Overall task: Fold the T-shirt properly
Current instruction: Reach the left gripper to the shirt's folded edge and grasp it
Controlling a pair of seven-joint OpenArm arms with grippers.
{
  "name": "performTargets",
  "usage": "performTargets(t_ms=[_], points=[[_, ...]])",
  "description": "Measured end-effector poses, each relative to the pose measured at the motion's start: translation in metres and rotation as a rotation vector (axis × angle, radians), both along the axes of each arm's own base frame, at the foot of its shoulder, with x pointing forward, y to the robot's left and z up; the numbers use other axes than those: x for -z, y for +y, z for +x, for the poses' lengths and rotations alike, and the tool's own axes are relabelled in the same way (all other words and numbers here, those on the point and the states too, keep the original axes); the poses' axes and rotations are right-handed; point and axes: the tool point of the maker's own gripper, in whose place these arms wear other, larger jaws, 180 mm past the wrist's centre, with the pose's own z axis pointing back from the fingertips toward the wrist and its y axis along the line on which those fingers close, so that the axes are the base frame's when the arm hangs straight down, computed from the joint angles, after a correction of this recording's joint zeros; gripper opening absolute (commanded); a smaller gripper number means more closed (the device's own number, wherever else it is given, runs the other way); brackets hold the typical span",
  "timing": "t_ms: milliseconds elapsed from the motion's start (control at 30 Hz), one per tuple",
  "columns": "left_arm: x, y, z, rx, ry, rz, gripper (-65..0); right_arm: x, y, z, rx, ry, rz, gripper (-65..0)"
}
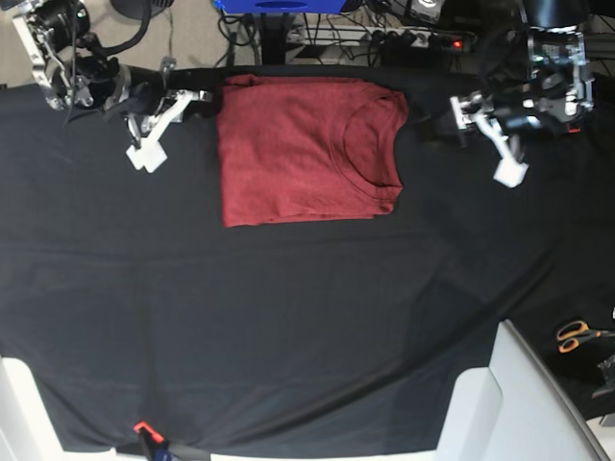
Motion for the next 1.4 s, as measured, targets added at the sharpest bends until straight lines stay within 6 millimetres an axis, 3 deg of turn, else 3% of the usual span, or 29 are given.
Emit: performTargets(t_ms=[100, 367, 633, 1200, 1400], points=[[0.003, -0.019, 0.002, -0.003, -0.018, -0.032, 0.0, 0.000, 0.000, 0.001, 0.000, -0.002, 0.000, -65.0], [0.003, -0.043, 0.015, 0.007, -0.037, -0.064, 0.0, 0.000, 0.000, 0.001, 0.000, -0.003, -0.001, -65.0], [0.003, -0.087, 0.015, 0.099, -0.035, -0.119, 0.0, 0.001, -0.010, 0.001, -0.004, -0.004, -0.024, -65.0], [0.006, -0.114, 0.026, 0.052, -0.034, -0.210, 0.0, 0.002, -0.019, 0.003, 0.028, -0.002, -0.032, -65.0], [0.007, -0.134, 0.031, 0.073, -0.065, -0.229, 0.0, 0.002, -0.019, 0.003, 0.028, -0.002, -0.031, -65.0]])
